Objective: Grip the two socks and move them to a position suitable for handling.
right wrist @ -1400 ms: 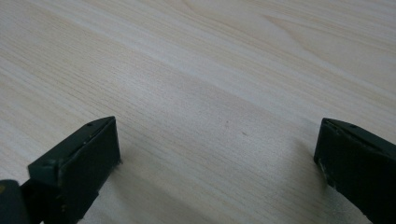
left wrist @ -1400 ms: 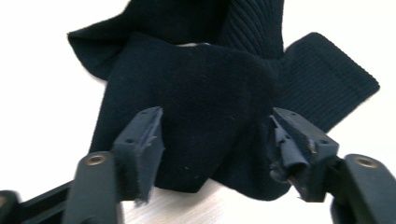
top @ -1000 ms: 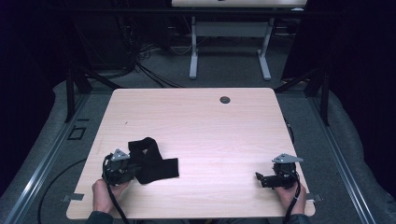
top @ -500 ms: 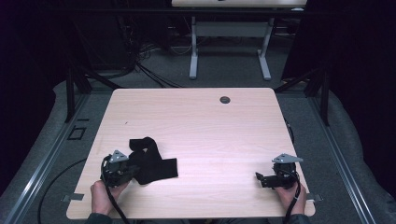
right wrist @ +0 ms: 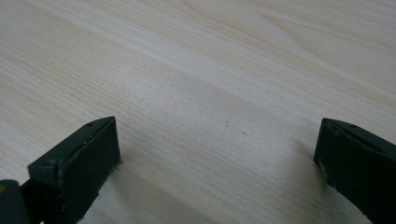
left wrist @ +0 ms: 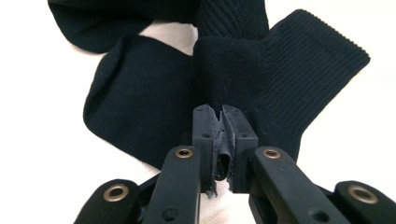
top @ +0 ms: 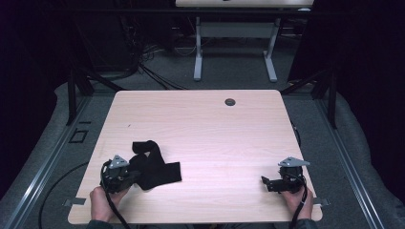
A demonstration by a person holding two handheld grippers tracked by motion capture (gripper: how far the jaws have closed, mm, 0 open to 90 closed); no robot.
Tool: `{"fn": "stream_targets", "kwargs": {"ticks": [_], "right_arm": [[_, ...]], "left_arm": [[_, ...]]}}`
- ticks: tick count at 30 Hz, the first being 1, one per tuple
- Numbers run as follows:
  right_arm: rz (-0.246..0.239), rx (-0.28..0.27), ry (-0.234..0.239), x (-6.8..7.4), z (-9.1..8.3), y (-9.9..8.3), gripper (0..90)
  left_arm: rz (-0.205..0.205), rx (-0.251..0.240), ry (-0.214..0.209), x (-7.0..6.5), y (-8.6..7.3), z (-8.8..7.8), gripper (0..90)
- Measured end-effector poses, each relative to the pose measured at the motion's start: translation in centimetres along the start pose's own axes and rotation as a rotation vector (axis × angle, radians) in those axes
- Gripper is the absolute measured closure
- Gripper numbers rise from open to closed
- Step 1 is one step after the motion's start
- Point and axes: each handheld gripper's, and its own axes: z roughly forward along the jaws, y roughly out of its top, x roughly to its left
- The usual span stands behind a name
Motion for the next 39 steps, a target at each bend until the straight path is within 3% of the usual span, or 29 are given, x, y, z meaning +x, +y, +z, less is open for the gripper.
{"fn": "stream_targets", "kwargs": {"ticks": [11,22,29,39], "right_arm": [[0.004,-0.005,0.000,0.0,0.0,0.0,0.0],[0.002,-0.002,0.003,0.0,0.0,0.0,0.0],[0.000,-0.001,0.000,0.0,0.0,0.0,0.0],[0.003,-0.004,0.000,0.0,0.0,0.0,0.0]], "left_arm": [[-0.010,-0.033,0.012,-0.2,0.3,-1.5,86.1],[0.010,-0.080,0.001,-1.3,1.8,-3.8,86.4],[0.051,-0.127,-0.021,-3.4,3.5,-5.8,86.5],[0.103,-0.149,-0.053,-5.8,5.4,-7.0,86.4]]}}
